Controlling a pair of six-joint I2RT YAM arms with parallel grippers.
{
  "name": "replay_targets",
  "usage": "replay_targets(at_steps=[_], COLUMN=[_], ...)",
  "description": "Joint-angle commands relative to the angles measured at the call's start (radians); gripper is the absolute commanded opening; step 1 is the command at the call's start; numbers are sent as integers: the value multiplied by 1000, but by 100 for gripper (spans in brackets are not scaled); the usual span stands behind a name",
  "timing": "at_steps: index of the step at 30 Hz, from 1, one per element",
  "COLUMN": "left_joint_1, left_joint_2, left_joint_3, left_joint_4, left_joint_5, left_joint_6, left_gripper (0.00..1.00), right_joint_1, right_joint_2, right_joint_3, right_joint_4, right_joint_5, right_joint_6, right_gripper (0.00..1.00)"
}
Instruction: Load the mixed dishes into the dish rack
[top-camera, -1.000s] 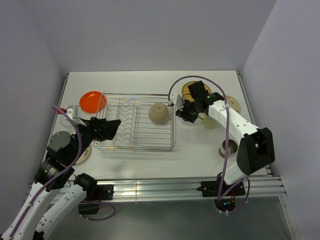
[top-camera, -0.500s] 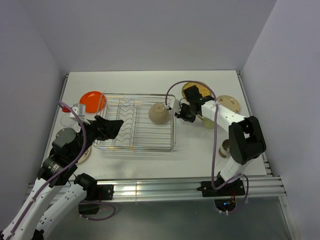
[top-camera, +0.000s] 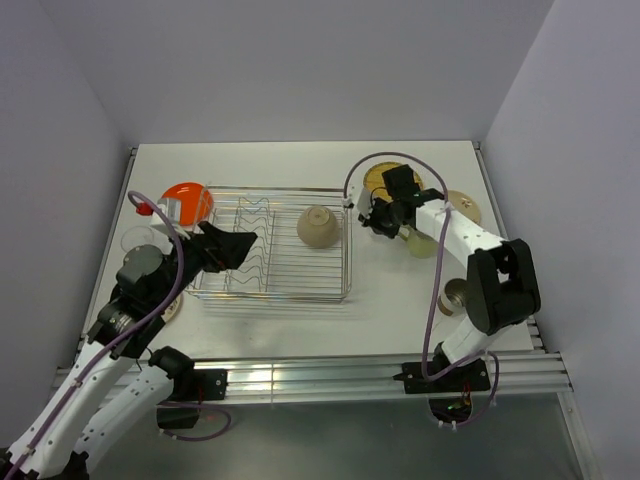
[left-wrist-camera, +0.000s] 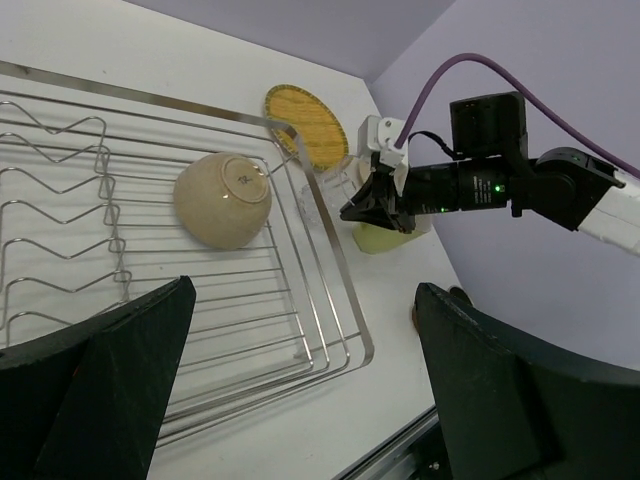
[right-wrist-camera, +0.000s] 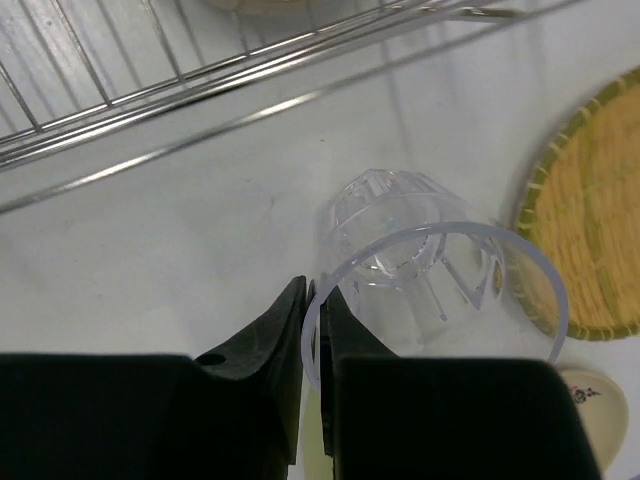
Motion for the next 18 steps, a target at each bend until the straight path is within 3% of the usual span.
replay_targets(at_steps=[1,10,14,16,18], left_joint_1=[1,1,1,1,1], left_joint_2=[42,283,412,487,531], left_joint_3=[5,58,147,180,216], left_joint_4=[112,376,476,557,664], left_joint_5=[44,235,341,390,465], left_joint_6=[-58,-279,-376,-426,-470], left_gripper=[99,99,99,99,99], right_joint_1=[-44,-113,-112,-101,-78], right_joint_2=[-112,-265,-346,-448,-573], right_joint_3=[86,184,163,88,-89], right_joint_4=[29,90,171,351,545], right_joint_5=[-46,-107,-218,-274,-269], right_joint_6=[45,60,40,40,60], right_gripper=[0,0,0,0,0])
